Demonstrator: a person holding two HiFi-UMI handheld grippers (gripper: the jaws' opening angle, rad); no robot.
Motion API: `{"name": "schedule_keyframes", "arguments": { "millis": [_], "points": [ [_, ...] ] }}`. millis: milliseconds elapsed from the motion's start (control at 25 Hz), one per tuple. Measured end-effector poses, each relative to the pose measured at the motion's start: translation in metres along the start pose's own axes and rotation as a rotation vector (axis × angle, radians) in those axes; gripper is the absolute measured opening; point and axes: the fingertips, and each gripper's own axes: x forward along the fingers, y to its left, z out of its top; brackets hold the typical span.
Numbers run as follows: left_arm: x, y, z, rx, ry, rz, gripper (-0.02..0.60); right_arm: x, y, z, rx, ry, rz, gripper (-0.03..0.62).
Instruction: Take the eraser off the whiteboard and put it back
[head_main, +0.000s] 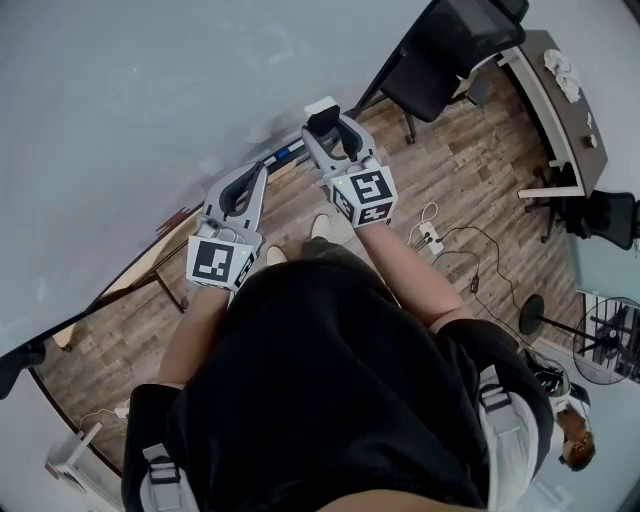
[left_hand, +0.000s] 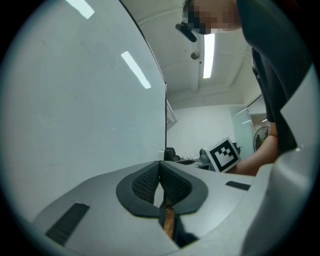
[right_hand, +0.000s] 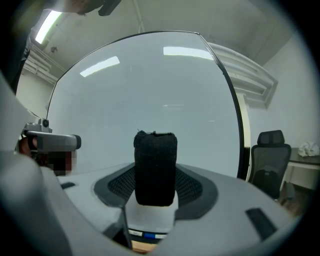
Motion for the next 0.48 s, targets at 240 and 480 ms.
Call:
{"name": "schedule_keyframes", "arguments": {
  "millis": [240,480],
  "points": [
    [-0.023,0.002,0.002,-0.002,-0.012,-0.020,-0.005,-0.022,0.026,0.009,-0.009,-0.022,-0.002,0.224],
    [-0.046,0.004,-0.002,-0.006,-0.021,-0.021,-0.005,-0.050,0.054,0.016,-0.019,-0.036,0.020,0.224]
  ]
}}
